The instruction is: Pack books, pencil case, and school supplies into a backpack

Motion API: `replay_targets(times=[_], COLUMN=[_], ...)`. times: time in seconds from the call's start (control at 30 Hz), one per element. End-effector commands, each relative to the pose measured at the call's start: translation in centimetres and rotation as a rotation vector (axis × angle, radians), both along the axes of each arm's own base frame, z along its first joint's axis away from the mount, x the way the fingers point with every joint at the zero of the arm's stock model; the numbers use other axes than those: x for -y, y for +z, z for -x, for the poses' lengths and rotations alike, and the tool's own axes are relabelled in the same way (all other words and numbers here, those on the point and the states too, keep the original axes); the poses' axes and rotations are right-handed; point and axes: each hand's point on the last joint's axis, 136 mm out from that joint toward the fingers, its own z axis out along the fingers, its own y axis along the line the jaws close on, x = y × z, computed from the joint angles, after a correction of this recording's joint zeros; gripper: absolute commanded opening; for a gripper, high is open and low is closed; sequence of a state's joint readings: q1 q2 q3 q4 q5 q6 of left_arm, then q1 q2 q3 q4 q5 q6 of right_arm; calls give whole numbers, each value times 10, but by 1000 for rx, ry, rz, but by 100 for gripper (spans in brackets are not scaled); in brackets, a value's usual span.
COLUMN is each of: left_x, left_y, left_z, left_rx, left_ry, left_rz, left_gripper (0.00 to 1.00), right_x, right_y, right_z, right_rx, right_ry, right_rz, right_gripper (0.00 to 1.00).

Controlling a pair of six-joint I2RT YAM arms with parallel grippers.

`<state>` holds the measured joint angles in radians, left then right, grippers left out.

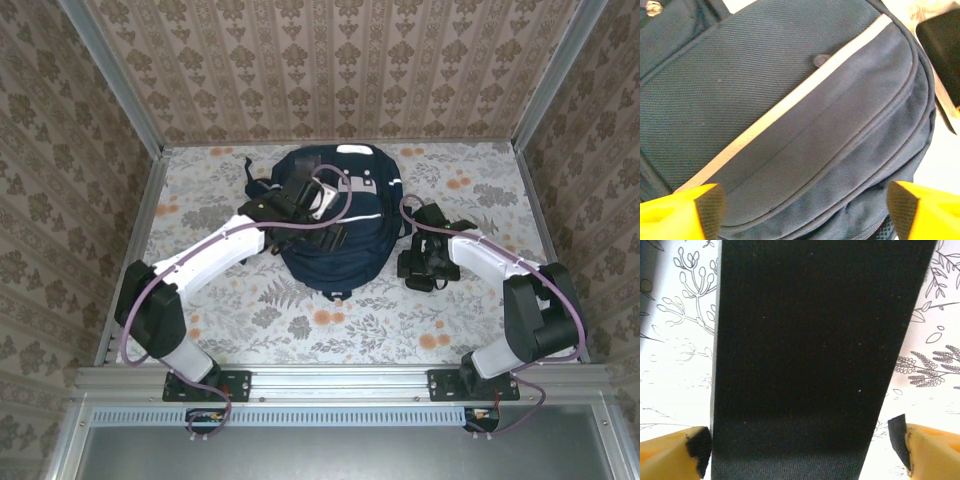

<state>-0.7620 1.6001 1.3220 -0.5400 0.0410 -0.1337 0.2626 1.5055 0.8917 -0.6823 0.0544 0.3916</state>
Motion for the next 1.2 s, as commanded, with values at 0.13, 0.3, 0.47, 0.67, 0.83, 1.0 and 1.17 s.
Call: replay_targets(times=[0.13,0.3,0.47,0.67,0.83,1.0,1.17], left_x=[20,27,30,31,27,27,29], left_y=[-11,-27,-36,-44,-46,-36,-10], left_z=[10,11,0,-6,-18,-27,-40], left_rx=[69,67,80,50,55,99,211], left_ry=[-310,-484,-561,-594,-568,-555,-521], left_rz=[-169,-258,-304,-313,-352,-361,-354], left_gripper=[77,70,65,61,43,20,4], right_x=[14,16,15,13,13,11,8], right_y=[-6,-3,6,15,24,37,55], right_z=[7,5,2,2,2,2,2], right_rx=[-18,5,45,81,109,149,197], right_ry=[-87,-116,-132,-139,-145,-154,-153], right_rz=[63,64,40,12,-7,-41,-89], right_gripper=[73,62,61,61,60,60,60])
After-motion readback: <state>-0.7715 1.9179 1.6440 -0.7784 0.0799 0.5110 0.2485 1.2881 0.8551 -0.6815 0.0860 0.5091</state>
